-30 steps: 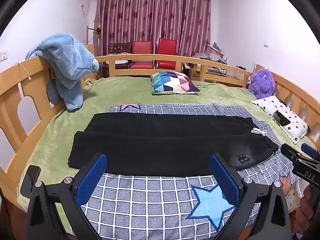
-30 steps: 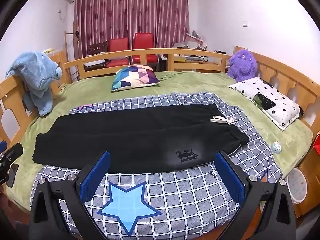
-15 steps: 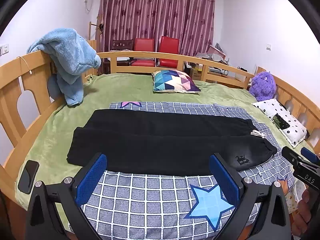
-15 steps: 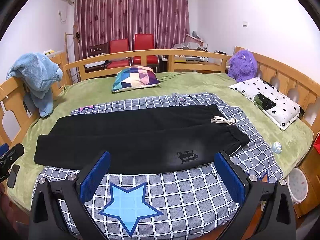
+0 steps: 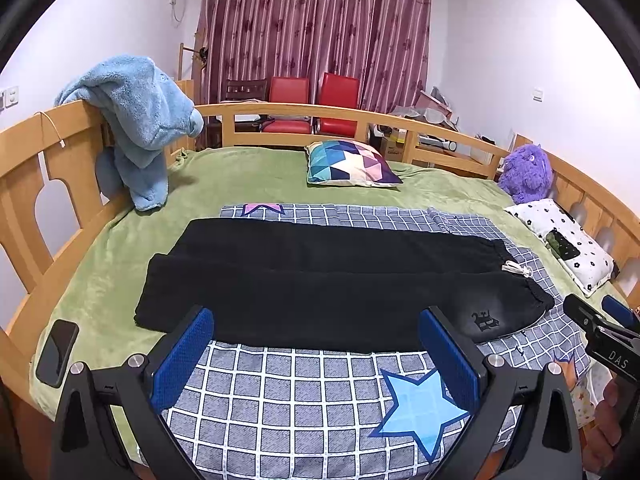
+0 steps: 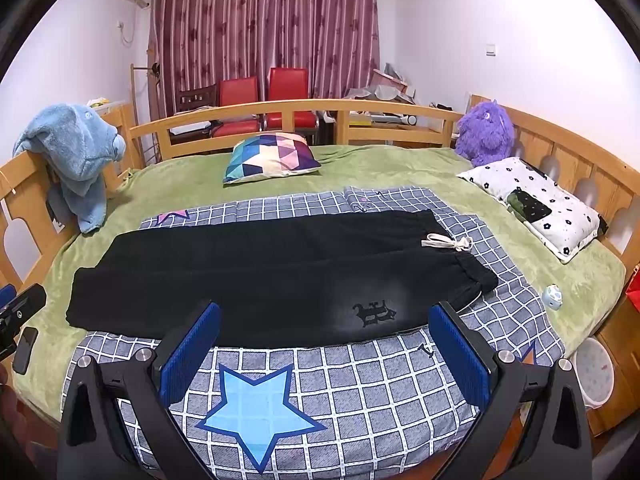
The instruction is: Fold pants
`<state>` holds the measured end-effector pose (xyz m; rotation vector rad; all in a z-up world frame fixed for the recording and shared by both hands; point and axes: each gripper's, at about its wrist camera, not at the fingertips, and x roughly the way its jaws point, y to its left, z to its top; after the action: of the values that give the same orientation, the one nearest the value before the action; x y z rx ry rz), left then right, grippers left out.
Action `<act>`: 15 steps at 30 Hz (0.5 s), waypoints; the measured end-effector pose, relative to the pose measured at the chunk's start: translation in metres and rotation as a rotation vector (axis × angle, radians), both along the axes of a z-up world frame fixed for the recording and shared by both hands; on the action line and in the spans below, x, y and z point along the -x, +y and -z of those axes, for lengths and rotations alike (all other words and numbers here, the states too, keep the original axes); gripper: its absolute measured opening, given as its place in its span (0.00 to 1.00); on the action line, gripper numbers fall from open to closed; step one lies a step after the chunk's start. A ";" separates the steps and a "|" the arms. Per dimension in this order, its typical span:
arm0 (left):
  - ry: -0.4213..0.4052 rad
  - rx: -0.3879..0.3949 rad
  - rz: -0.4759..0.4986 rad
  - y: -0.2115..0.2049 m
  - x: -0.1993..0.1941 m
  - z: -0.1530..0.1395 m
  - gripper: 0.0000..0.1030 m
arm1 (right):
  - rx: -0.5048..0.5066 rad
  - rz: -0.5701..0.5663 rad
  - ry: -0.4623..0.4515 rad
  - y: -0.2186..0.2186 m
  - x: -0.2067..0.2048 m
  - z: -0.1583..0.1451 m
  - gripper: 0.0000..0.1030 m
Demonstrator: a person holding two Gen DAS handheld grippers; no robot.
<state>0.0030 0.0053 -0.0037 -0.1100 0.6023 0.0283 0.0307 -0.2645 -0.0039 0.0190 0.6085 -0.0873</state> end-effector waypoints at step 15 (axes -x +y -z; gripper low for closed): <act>-0.002 0.000 -0.004 0.001 0.000 0.001 1.00 | 0.002 -0.001 -0.001 -0.001 0.001 0.000 0.99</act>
<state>0.0029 0.0065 -0.0044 -0.1110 0.5997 0.0318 0.0300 -0.2653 -0.0040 0.0167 0.6075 -0.0874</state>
